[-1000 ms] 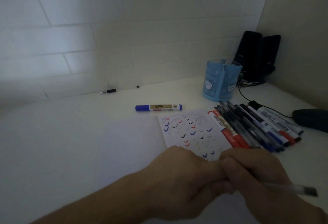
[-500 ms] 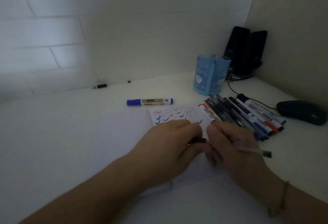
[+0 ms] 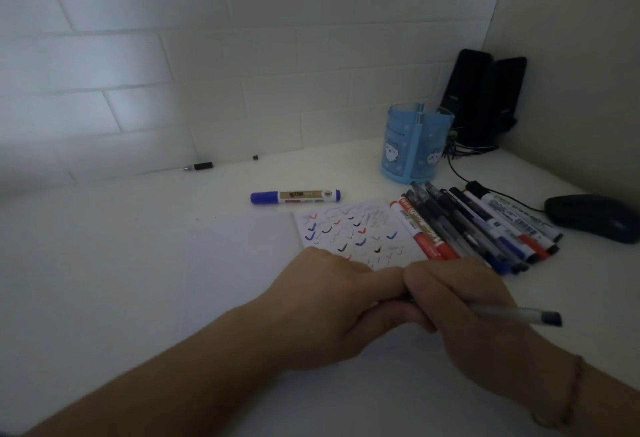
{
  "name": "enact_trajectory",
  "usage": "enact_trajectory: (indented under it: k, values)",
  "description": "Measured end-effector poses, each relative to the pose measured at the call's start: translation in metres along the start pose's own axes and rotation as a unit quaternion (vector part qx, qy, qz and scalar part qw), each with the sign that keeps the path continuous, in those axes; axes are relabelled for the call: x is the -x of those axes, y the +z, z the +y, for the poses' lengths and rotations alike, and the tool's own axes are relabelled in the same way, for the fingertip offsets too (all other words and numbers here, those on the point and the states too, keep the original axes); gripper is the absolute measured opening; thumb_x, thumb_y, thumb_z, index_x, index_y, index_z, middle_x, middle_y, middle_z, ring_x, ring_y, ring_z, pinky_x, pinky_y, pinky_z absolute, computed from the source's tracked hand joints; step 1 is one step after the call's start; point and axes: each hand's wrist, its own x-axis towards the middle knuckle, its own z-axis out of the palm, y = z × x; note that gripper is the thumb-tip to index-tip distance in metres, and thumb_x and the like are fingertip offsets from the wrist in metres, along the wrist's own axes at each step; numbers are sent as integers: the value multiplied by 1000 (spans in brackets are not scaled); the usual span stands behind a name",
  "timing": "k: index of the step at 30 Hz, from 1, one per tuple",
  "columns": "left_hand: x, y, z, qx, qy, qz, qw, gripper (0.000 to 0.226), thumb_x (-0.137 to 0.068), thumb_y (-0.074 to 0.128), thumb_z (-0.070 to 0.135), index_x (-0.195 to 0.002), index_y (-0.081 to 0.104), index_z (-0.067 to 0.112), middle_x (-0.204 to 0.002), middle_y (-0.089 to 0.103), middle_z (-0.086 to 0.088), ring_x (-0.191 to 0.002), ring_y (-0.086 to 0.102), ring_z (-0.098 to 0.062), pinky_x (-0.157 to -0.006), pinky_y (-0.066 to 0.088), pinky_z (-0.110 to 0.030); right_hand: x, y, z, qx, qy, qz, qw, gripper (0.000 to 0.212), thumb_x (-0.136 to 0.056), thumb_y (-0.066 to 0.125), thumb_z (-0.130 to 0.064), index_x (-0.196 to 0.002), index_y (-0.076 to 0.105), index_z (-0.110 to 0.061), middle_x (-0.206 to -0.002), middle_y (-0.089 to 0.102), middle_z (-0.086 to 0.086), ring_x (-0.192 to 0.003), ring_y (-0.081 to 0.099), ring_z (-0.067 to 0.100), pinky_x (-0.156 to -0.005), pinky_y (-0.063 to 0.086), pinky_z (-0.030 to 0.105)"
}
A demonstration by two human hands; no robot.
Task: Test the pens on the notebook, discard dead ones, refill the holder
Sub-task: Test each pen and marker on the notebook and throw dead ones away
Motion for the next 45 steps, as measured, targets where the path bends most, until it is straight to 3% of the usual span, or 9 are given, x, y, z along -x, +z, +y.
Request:
enact_trajectory:
  k: [3, 6, 11, 19, 24, 30, 34, 38, 45]
  values:
    - [-2, -10, -8, 62, -79, 30, 995, 24, -93, 33, 45, -101, 52, 32, -66, 50, 11, -59, 46, -5, -56, 42, -26, 0, -4, 10, -117, 102, -4, 988, 35, -88, 42, -41, -60, 51, -23, -56, 53, -5, -49, 50, 11, -49, 41, 21]
    - [-2, -16, -22, 173, -200, 124, 956, 27, -85, 28, 21, -98, 47, 35, -67, 48, 2, -59, 44, -9, -57, 38, -23, -2, -8, 14, -241, 166, 17, 956, 23, -78, 48, -32, -78, 62, -14, -58, 58, 10, -50, 51, 30, -44, 43, 29]
    - [-7, -10, -30, 105, -259, 102, 955, 50, -91, 33, -9, -124, 40, 29, -95, 58, 6, -75, 53, -5, -69, 42, -10, 0, 3, 2, -220, 211, -72, 950, 9, -65, 69, -7, -71, 68, -14, -65, 69, 7, -50, 61, 11, -48, 46, 17]
    - [-7, -6, -31, 132, -246, 66, 958, 47, -94, 53, 0, -129, 49, 31, -115, 64, 13, -86, 59, 20, -81, 44, 0, 1, 10, 0, -140, 190, -129, 963, 17, -67, 60, -6, -56, 53, -17, -45, 52, -10, -40, 43, -2, -43, 31, 7]
    - [-7, -5, -32, 119, -229, 99, 961, 34, -88, 66, 10, -119, 60, 25, -112, 71, 5, -105, 60, 5, -91, 49, -13, 0, 12, 2, -103, 189, -139, 967, 14, -63, 59, -25, -56, 51, -16, -48, 50, -3, -44, 41, 1, -44, 32, 11]
    - [-6, -5, -32, 75, -216, 82, 970, 20, -88, 68, 18, -106, 66, 24, -100, 72, 12, -90, 64, 1, -81, 51, -12, 1, 14, 5, -98, 185, -117, 971, 18, -68, 59, -26, -60, 53, -11, -55, 57, 4, -50, 51, 19, -46, 43, 29]
    - [-6, -6, -32, 82, -202, 52, 974, 20, -90, 63, 15, -107, 68, 26, -102, 70, 13, -92, 59, -1, -80, 49, -17, -2, 7, 3, -178, 202, -64, 961, 11, -67, 65, -20, -65, 55, -18, -51, 56, 2, -42, 47, 4, -42, 37, 15]
    - [-5, -5, -33, 107, -211, 34, 971, 23, -92, 60, 15, -107, 67, 31, -103, 67, 16, -95, 59, -1, -82, 49, -18, -4, -11, 8, -258, 197, 46, 945, 9, -64, 68, -15, -71, 62, -15, -58, 62, 12, -45, 52, 18, -40, 39, 19]
    - [-6, -7, -32, 152, -223, 43, 962, 23, -92, 60, 12, -104, 65, 31, -96, 66, 19, -91, 60, 1, -83, 49, -17, -4, -17, 20, -257, 232, 74, 935, 16, -65, 57, -14, -77, 68, -13, -68, 68, 13, -55, 60, 28, -37, 39, 23]
